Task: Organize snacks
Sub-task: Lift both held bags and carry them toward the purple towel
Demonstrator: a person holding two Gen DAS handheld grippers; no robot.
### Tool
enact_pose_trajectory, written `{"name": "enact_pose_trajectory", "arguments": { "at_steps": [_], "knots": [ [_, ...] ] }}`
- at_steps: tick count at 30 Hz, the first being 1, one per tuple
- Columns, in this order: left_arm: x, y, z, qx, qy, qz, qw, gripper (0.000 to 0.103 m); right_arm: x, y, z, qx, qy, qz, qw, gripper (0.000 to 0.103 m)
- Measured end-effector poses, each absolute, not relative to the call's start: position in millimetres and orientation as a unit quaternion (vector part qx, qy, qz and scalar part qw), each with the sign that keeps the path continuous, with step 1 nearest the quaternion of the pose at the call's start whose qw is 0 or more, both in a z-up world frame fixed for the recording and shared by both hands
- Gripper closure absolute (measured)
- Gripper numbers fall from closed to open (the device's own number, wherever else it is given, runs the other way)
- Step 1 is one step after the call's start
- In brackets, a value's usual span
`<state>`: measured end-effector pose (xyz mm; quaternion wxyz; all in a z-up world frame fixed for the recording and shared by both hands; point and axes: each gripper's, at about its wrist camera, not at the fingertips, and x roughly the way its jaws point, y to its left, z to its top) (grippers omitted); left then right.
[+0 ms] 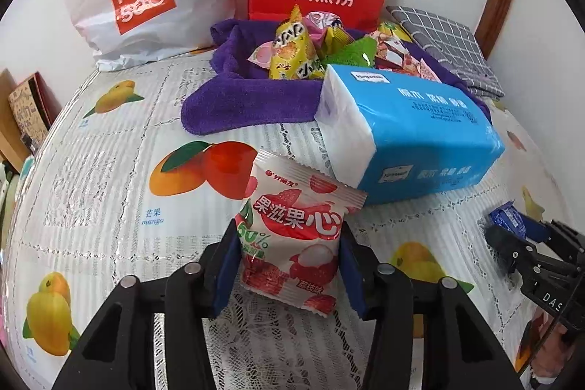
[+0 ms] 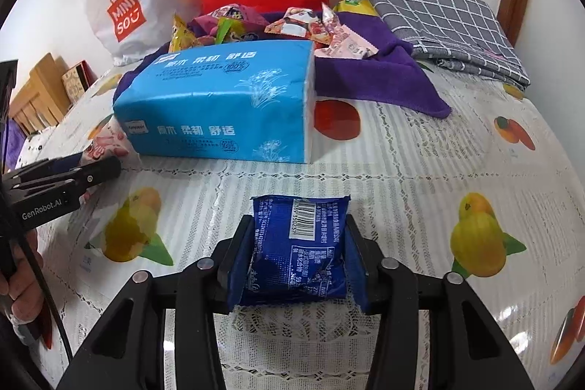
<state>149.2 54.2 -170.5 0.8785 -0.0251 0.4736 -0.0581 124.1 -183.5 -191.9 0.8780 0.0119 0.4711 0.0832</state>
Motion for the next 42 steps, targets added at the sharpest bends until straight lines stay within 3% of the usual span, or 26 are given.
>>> {"name": "enact_pose_trajectory", "arguments": {
  "at_steps": [5, 28, 42],
  "knots": [
    [144, 64, -165, -0.068, 0.486, -0.074, 0.868, 0.06, 123, -185, -186, 0.026, 0.486, 0.086, 0.87, 0.06],
    [105, 4, -56, -0.062, 0.424, -0.129, 0.894, 0.06, 102, -206, -76, 0.038, 0.409, 0.076, 0.908, 0.06],
    [104, -17, -18, -0.068, 0.41, -0.155, 0.896, 0.06, 97, -220, -35, 0.048, 0.376, 0.08, 0.922, 0.06]
  ]
}}
